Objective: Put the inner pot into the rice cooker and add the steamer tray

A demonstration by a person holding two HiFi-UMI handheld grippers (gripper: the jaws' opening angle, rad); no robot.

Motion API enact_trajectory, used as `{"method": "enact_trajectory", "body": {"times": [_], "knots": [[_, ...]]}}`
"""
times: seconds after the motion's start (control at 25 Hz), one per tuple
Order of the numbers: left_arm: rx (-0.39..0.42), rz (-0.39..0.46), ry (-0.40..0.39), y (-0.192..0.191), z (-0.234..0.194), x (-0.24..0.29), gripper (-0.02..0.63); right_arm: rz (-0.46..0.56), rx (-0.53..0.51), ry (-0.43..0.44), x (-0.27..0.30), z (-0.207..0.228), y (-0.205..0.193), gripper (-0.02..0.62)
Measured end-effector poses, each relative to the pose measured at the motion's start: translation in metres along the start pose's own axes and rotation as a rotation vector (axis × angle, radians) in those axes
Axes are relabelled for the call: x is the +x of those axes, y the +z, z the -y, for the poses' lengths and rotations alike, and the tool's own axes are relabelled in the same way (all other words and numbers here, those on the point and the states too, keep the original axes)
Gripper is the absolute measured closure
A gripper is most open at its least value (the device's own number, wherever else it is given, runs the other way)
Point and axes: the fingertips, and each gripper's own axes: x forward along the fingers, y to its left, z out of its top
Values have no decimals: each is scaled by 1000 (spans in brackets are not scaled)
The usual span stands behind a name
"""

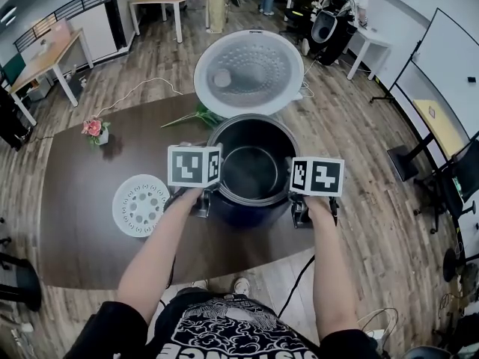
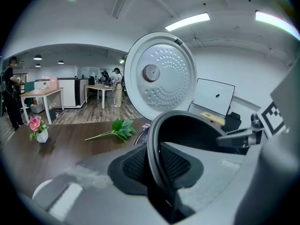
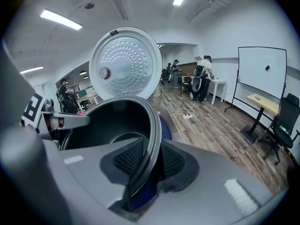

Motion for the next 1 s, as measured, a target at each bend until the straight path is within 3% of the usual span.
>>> {"method": "enact_trajectory", "body": {"times": [1.0], "knots": [[60,-17,-8,-11,2,1,477,53,-59,1,-1,-2,0,455]]}}
